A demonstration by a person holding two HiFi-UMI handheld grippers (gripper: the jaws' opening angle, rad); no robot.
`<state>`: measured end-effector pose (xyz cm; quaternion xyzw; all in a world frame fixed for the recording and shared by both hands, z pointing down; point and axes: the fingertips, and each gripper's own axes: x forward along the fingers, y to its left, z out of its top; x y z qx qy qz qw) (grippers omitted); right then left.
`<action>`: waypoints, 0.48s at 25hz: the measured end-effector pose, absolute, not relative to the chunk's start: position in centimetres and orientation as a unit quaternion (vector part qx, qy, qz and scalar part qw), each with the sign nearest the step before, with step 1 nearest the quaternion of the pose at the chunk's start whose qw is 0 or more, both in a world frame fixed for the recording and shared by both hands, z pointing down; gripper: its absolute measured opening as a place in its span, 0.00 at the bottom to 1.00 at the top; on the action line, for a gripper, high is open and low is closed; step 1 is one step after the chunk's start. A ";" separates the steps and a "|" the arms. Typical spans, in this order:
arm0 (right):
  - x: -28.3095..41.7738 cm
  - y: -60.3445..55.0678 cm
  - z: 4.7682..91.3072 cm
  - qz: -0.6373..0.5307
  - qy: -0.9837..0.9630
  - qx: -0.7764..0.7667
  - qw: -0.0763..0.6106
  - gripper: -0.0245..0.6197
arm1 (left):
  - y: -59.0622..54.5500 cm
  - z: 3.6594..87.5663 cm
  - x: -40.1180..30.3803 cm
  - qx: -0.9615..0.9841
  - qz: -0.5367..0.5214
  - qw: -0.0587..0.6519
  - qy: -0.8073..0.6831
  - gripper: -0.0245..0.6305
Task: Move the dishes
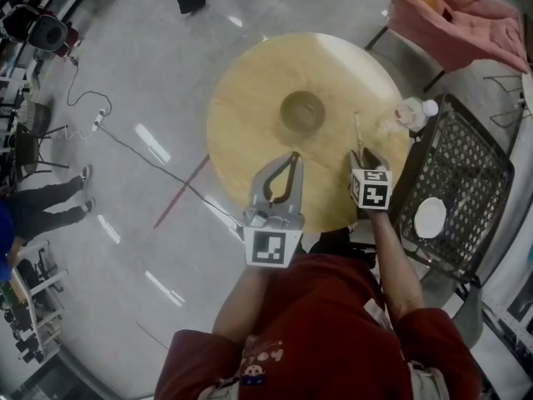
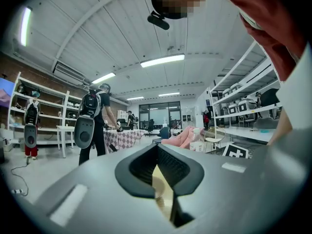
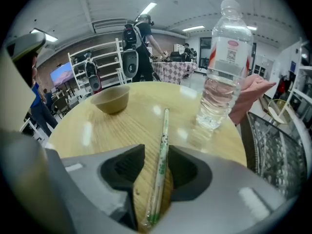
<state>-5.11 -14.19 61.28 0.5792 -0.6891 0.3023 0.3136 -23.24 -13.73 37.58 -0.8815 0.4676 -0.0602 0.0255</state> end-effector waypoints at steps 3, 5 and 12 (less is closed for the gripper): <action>-5.3 -14.2 61.4 0.296 -0.691 0.577 0.319 0.25 | -14.0 37.4 -23.4 -0.872 -0.018 -0.006 0.489 0.05; -5.7 -14.2 61.3 0.293 -0.692 0.574 0.325 0.21 | -13.9 37.6 -23.3 -0.877 -0.041 0.012 0.478 0.05; -7.3 -14.1 60.9 0.280 -0.699 0.558 0.348 0.08 | -13.7 37.4 -23.5 -0.883 -0.063 0.031 0.465 0.05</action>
